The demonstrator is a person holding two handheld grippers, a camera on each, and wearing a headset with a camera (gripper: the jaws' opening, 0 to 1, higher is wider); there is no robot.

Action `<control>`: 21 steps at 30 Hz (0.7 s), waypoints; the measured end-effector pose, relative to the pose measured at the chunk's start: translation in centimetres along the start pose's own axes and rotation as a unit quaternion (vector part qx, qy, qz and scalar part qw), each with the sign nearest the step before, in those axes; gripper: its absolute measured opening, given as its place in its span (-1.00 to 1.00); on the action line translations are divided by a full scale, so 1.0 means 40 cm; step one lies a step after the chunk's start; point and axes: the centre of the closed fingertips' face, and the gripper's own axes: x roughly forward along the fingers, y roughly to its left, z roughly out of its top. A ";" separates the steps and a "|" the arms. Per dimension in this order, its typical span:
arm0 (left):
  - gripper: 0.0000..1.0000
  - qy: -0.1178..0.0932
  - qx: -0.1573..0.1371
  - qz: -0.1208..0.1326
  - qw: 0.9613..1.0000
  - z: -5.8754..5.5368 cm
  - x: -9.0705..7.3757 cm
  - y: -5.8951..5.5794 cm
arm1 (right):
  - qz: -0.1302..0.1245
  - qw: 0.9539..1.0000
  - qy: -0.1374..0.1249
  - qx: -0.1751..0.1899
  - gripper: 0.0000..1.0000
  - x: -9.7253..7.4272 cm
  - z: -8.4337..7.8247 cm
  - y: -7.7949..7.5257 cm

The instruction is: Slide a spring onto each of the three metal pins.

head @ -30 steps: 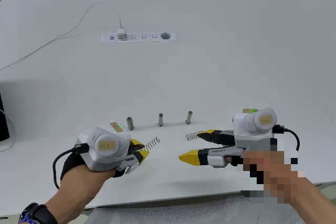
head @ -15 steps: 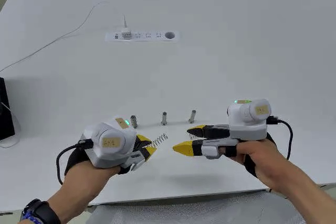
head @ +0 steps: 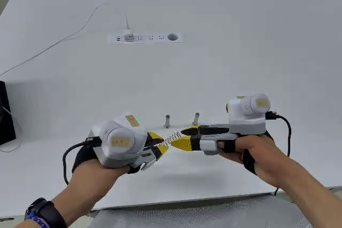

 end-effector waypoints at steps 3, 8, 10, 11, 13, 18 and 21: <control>-0.79 -0.003 0.004 -0.004 1.000 0.010 0.000 -0.008 | 0.006 1.000 0.001 0.006 -0.31 0.001 0.002 0.004; -0.79 -0.004 0.014 -0.011 1.000 0.016 0.002 -0.018 | 0.018 1.000 0.005 0.014 -0.44 0.003 0.000 0.014; -0.79 -0.003 0.017 -0.013 1.000 0.015 0.003 -0.019 | 0.025 1.000 0.005 0.017 -0.50 0.003 0.002 0.021; -0.79 -0.003 0.018 -0.014 1.000 0.015 0.004 -0.020 | 0.026 0.999 0.006 0.019 -0.51 0.003 0.003 0.021; -0.79 -0.001 0.021 -0.016 1.000 0.013 0.003 -0.020 | 0.026 0.999 0.007 0.020 -0.56 0.002 0.003 0.022; -0.80 0.003 0.029 -0.021 0.999 0.009 0.006 -0.023 | 0.032 0.999 0.009 0.020 -0.69 -0.001 0.006 0.029; -0.80 0.003 0.032 -0.024 0.999 0.011 0.008 -0.024 | 0.036 0.999 0.011 0.017 -0.73 -0.001 0.009 0.036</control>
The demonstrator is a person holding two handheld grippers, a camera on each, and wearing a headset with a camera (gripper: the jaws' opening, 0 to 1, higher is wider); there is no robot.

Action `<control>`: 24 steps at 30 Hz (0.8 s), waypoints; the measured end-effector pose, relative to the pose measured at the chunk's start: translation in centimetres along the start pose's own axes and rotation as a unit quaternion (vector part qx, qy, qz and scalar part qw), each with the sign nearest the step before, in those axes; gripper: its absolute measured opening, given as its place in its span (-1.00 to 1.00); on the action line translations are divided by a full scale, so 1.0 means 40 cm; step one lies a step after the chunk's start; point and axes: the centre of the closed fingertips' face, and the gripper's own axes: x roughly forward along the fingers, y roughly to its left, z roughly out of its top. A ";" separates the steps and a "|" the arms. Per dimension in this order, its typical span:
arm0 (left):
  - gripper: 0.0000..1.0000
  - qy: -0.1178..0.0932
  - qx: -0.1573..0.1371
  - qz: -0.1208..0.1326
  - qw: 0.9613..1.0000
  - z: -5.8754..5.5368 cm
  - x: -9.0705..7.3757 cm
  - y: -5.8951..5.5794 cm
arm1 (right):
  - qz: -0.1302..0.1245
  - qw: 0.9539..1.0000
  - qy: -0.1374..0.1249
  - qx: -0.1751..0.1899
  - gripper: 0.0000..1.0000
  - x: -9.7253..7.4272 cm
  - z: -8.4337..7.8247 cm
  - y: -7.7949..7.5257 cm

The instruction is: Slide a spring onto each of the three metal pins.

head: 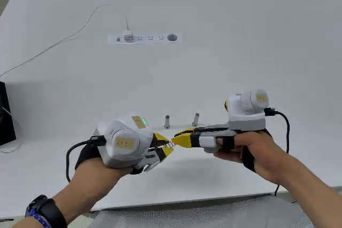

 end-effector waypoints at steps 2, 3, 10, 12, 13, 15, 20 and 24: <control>-0.80 0.000 0.002 -0.003 1.000 0.002 0.002 0.000 | 0.003 1.000 0.002 -0.003 -0.74 0.000 0.003 0.005; -0.80 -0.001 0.002 -0.004 1.000 0.004 0.003 0.001 | 0.004 1.000 0.003 -0.008 -0.75 -0.001 0.005 0.007; -0.80 -0.010 -0.001 -0.022 1.000 0.017 0.003 0.001 | 0.000 0.997 0.043 -0.069 -0.75 -0.007 0.008 0.019; -0.80 -0.014 0.000 -0.031 0.999 0.021 0.003 -0.003 | 0.002 0.993 0.064 -0.102 -0.75 -0.009 0.008 0.026; -0.80 -0.017 0.000 -0.035 0.999 0.023 0.002 -0.005 | 0.004 0.989 0.079 -0.124 -0.75 -0.010 0.007 0.031; -0.80 -0.021 -0.001 -0.042 0.999 0.027 0.001 -0.008 | 0.006 0.983 0.099 -0.154 -0.75 -0.012 0.006 0.037; -0.80 -0.030 -0.001 -0.058 0.998 0.039 0.000 -0.017 | 0.012 0.963 0.150 -0.222 -0.75 -0.015 0.002 0.050; -0.80 -0.040 -0.005 -0.071 0.997 0.049 -0.003 -0.025 | 0.015 0.944 0.190 -0.268 -0.74 -0.017 -0.008 0.051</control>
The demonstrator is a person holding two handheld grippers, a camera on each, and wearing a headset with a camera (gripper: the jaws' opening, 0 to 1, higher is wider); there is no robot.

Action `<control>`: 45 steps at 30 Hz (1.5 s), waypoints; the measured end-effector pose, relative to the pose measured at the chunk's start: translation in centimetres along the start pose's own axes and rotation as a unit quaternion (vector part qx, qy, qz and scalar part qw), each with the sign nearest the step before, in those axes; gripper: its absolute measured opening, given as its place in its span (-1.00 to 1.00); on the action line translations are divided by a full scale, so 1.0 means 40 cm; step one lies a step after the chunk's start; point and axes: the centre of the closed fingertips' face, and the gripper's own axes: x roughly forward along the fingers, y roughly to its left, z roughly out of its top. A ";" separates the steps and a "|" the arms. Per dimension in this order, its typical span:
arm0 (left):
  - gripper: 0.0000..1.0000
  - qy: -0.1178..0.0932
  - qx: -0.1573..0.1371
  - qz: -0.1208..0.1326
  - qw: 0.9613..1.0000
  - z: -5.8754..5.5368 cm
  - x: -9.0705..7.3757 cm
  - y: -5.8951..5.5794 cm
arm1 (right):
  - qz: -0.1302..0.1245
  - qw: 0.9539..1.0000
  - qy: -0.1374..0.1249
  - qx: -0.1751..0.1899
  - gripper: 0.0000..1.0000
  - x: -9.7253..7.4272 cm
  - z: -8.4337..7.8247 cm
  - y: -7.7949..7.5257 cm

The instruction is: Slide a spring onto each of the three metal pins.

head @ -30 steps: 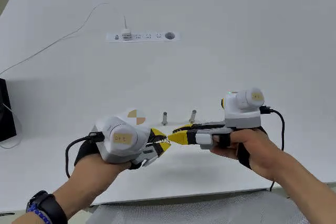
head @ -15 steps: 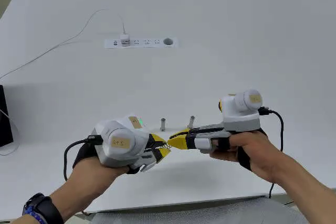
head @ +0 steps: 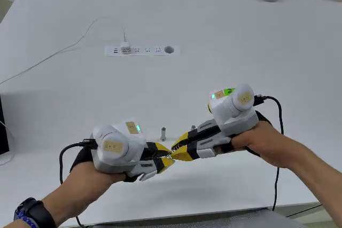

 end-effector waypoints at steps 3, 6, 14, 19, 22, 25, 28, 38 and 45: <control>-0.80 -0.001 0.006 -0.011 1.000 0.005 -0.001 -0.010 | 0.011 0.999 0.015 -0.029 -0.74 0.002 0.001 0.014; -0.80 -0.006 0.007 -0.021 1.000 0.010 -0.002 -0.020 | 0.021 0.998 0.026 -0.046 -0.74 -0.004 0.001 0.026; -0.80 -0.012 0.014 -0.045 0.999 0.013 -0.001 -0.045 | 0.040 0.994 0.054 -0.082 -0.75 -0.010 -0.013 0.047; -0.78 -0.015 0.013 -0.045 0.999 0.010 0.003 -0.046 | 0.036 0.994 0.053 -0.084 -0.75 -0.010 -0.020 0.046; -0.78 -0.017 0.008 -0.043 0.999 0.010 0.004 -0.047 | 0.033 0.995 0.052 -0.080 -0.75 -0.011 -0.021 0.042; -0.77 -0.020 0.006 -0.041 0.999 0.008 0.005 -0.047 | 0.030 0.995 0.052 -0.079 -0.75 -0.011 -0.023 0.042; -0.68 -0.020 0.002 -0.035 0.999 0.001 0.004 -0.044 | 0.024 0.995 0.052 -0.076 -0.75 -0.013 -0.029 0.036; -0.47 -0.015 -0.024 -0.005 1.000 -0.038 -0.014 -0.019 | -0.005 0.997 0.046 -0.056 -0.75 -0.032 -0.045 0.009; -0.43 -0.019 -0.046 0.021 0.999 -0.056 -0.032 0.008 | -0.032 0.997 0.056 -0.038 -0.75 -0.036 -0.069 -0.020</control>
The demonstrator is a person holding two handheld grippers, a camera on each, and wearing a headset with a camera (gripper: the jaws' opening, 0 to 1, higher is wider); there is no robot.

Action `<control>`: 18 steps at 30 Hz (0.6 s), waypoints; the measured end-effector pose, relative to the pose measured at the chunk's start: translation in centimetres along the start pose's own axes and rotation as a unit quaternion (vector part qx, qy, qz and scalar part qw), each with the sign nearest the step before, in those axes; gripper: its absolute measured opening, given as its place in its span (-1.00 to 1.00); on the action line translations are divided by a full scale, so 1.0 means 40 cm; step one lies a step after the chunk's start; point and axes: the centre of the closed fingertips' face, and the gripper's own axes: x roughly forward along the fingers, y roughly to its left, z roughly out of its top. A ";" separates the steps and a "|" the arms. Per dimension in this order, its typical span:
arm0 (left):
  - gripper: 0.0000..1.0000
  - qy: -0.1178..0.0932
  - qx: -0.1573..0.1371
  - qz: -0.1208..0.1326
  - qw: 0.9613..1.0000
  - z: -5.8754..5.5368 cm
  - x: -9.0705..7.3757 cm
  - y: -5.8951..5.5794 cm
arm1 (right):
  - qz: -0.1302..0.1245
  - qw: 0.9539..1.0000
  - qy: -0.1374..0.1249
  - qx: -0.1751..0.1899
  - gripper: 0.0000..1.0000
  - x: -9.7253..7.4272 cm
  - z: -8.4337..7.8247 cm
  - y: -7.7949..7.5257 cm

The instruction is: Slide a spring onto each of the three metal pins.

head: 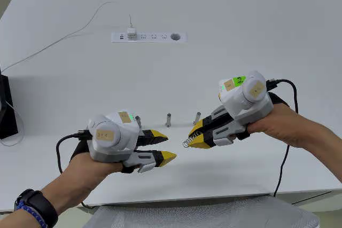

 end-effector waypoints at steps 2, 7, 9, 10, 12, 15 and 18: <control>-0.38 -0.001 -0.010 0.012 1.000 -0.009 -0.004 0.014 | -0.009 1.000 0.006 0.000 -0.75 0.001 -0.008 -0.011; -0.30 0.000 -0.028 0.036 0.999 -0.032 -0.019 0.043 | -0.024 1.000 0.013 0.011 -0.75 0.000 -0.020 -0.032; -0.27 0.000 -0.036 0.047 0.998 -0.042 -0.027 0.055 | -0.028 0.999 0.017 0.013 -0.75 0.000 -0.024 -0.041; -0.27 0.000 -0.039 0.049 0.998 -0.044 -0.031 0.057 | -0.030 0.999 0.018 0.014 -0.75 0.000 -0.025 -0.045; -0.26 -0.001 -0.043 0.057 0.997 -0.051 -0.039 0.065 | -0.032 0.999 0.020 0.015 -0.75 -0.001 -0.025 -0.052; -0.25 0.000 -0.056 0.071 0.996 -0.060 -0.048 0.078 | -0.039 0.999 0.024 0.018 -0.75 0.003 -0.028 -0.067; -0.20 0.001 -0.062 0.082 0.995 -0.072 -0.054 0.090 | -0.043 0.998 0.030 0.019 -0.75 0.009 -0.031 -0.079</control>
